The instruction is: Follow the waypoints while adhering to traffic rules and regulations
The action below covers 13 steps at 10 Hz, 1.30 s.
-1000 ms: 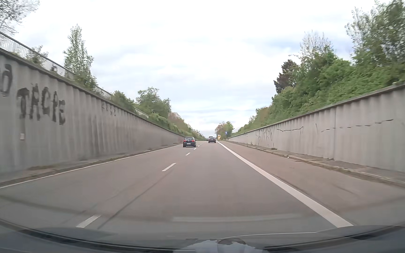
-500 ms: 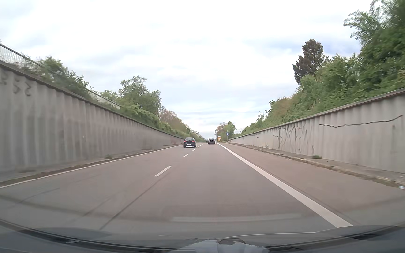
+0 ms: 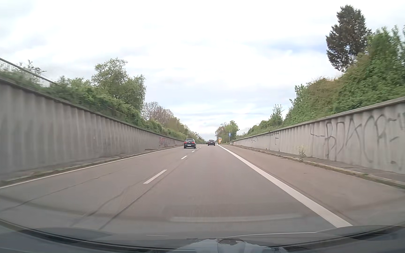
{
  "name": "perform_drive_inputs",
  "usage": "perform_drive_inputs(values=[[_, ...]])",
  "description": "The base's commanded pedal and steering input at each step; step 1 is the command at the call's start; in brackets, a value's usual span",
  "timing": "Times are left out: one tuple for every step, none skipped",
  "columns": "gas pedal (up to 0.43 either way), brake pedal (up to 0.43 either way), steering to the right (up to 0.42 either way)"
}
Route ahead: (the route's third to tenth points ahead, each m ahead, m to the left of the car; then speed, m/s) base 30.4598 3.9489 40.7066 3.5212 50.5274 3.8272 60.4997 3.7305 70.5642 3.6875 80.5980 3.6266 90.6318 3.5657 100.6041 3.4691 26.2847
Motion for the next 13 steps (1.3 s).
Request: perform_drive_inputs(values=[[0.15, 0.0, -0.001], [0.157, 0.0, -0.001], [0.157, 0.0, -0.001], [0.169, 0.0, -0.001], [0.169, 0.0, -0.001], [0.169, 0.0, -0.001], [0.177, 0.0, -0.001], [0.177, 0.0, -0.001], [0.177, 0.0, -0.001], [0.177, 0.0, -0.001], [0.189, 0.0, -0.001], [0.189, 0.0, -0.001], [0.189, 0.0, -0.001]])
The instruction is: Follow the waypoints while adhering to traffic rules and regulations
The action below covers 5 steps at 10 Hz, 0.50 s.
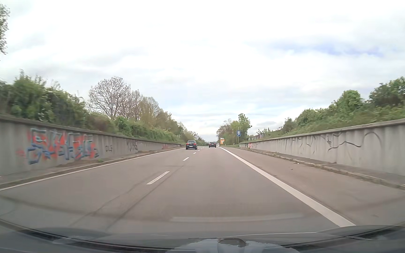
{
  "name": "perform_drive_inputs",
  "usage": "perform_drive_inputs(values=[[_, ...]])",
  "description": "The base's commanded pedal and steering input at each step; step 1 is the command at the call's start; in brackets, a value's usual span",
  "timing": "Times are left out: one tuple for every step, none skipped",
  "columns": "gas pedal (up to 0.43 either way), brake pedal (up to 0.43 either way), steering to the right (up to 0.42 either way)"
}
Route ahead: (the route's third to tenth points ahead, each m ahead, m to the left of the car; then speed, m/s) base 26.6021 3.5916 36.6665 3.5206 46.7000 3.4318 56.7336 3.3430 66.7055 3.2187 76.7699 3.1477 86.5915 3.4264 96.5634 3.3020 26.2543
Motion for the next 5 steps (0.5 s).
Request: perform_drive_inputs(values=[[0.189, 0.0, 0.0], [0.189, 0.0, 0.0], [0.189, 0.0, 0.0], [0.189, 0.0, 0.0], [0.189, 0.0, 0.0]])
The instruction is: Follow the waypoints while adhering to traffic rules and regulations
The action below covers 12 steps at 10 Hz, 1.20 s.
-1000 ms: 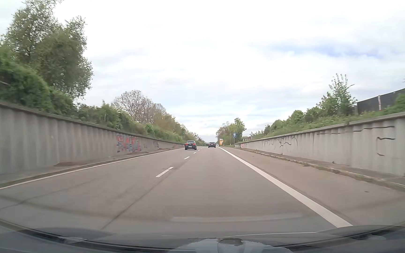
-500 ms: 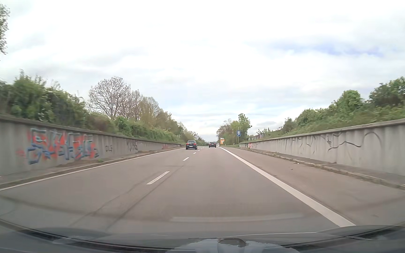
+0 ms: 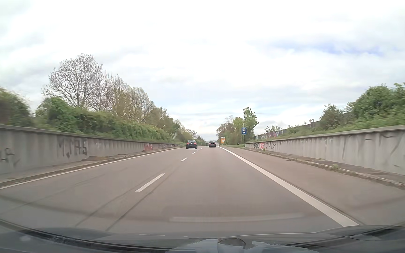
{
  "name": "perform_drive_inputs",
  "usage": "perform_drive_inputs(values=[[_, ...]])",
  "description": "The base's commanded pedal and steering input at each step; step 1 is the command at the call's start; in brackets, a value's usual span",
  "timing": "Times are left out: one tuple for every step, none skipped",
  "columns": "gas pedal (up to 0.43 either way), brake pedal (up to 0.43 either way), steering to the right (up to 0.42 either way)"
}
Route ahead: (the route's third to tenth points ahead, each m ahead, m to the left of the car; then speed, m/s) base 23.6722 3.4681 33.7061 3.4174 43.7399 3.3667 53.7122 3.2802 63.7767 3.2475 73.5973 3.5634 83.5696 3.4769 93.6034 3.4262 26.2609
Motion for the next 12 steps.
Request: perform_drive_inputs(values=[[0.189, 0.0, 0.0], [0.197, 0.0, 0.0], [0.197, 0.0, 0.0], [0.197, 0.0, 0.0], [0.197, 0.0, 0.0], [0.197, 0.0, 0.0], [0.197, 0.0, 0.0], [0.197, 0.0, 0.0], [0.197, 0.0, 0.0], [0.197, 0.0, 0.0], [0.197, 0.0, 0.0], [0.197, 0.0, 0.0]])
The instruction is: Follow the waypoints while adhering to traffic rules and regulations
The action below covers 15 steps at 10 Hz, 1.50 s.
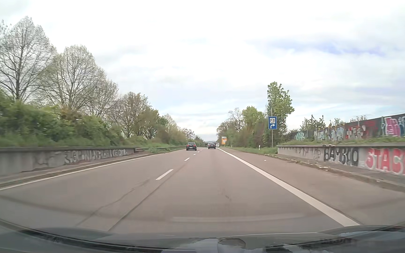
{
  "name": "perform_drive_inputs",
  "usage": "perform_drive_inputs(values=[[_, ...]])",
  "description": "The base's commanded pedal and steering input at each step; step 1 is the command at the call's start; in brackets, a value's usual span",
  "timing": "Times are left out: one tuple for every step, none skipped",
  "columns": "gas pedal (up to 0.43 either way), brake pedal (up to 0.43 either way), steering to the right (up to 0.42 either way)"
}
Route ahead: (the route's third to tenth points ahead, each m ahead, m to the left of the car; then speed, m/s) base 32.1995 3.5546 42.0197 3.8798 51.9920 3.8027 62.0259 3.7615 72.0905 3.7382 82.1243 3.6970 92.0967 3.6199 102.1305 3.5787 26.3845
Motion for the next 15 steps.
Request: perform_drive_inputs(values=[[0.197, 0.0, 0.0], [0.197, 0.0, 0.0], [0.189, 0.0, 0.0], [0.189, 0.0, 0.0], [0.189, 0.0, 0.0], [0.189, 0.0, 0.0], [0.189, 0.0, 0.0], [0.189, 0.0, 0.0], [0.189, 0.0, 0.0], [0.189, 0.0, 0.0], [0.189, 0.0, 0.0], [0.189, 0.0, 0.0], [0.189, 0.0, 0.0], [0.189, 0.0, 0.0], [0.189, 0.0, 0.0]])
